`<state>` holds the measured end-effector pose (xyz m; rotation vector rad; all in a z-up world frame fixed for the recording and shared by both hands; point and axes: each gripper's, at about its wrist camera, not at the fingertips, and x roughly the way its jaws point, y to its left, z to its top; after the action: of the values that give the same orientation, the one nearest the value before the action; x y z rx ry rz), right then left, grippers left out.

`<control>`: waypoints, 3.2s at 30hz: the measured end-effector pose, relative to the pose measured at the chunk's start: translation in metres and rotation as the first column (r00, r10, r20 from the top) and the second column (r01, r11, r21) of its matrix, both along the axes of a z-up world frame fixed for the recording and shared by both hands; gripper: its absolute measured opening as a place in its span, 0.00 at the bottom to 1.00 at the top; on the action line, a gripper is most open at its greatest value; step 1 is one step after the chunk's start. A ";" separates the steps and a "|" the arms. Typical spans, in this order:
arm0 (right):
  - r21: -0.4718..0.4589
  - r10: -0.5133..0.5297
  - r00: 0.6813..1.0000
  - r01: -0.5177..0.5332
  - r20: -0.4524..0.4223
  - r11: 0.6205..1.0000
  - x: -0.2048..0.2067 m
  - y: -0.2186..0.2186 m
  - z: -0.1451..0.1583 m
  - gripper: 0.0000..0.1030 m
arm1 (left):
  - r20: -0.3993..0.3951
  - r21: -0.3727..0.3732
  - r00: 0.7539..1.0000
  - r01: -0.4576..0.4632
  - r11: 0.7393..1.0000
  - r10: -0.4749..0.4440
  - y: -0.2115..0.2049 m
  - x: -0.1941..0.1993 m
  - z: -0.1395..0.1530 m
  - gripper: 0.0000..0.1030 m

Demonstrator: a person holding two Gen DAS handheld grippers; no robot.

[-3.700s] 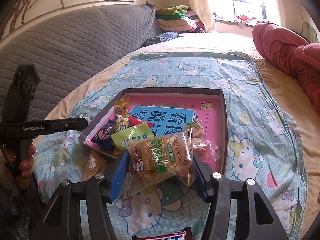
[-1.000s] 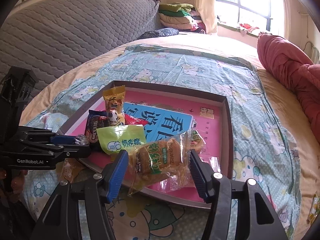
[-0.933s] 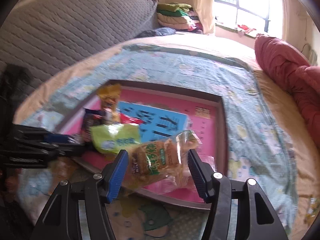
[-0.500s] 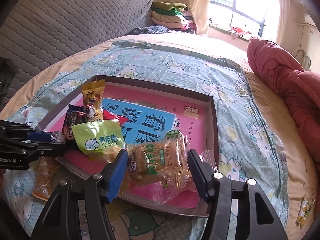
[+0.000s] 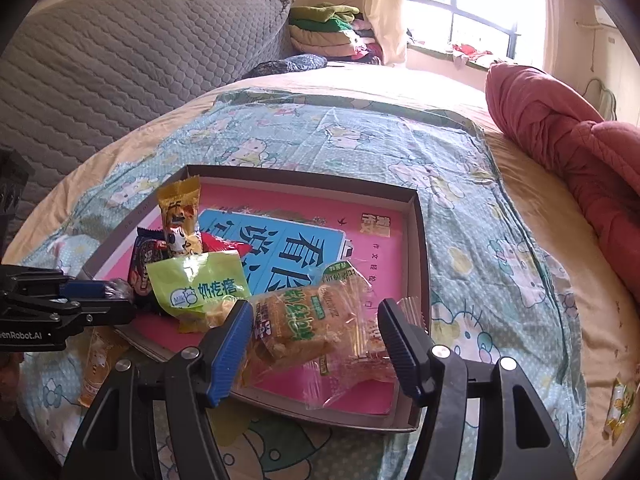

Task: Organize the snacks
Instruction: 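Lower the bread pack into the tray and open the right gripper while the left gripper releases the cake pack, then move the left gripper to the orange pastry pack and the right gripper to the chocolate bar, then grasp the orange pastry pack with the left gripper while the right gripper grasps the chocolate bar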

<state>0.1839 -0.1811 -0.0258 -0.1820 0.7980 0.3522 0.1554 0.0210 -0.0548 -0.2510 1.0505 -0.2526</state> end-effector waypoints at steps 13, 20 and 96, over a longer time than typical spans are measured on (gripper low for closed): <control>0.053 -0.040 0.999 0.038 0.032 0.998 -0.003 -0.015 0.016 0.65 | 0.020 0.017 1.000 0.001 1.000 -0.002 0.000 -0.005 0.010 0.40; 0.079 -0.067 0.996 0.062 0.066 0.995 -0.007 -0.022 0.027 0.66 | 0.035 0.022 0.999 -0.001 1.000 0.000 0.000 -0.008 0.017 0.48; 0.101 -0.155 0.921 0.204 -0.357 0.974 -0.090 -0.019 -0.042 0.54 | -0.135 0.008 0.986 -0.095 0.995 0.096 -0.003 -0.055 -0.012 0.63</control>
<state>0.0941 -0.1998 -0.0679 0.0868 1.1276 0.2659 0.1007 0.0179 -0.0666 -0.3194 1.1693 -0.1497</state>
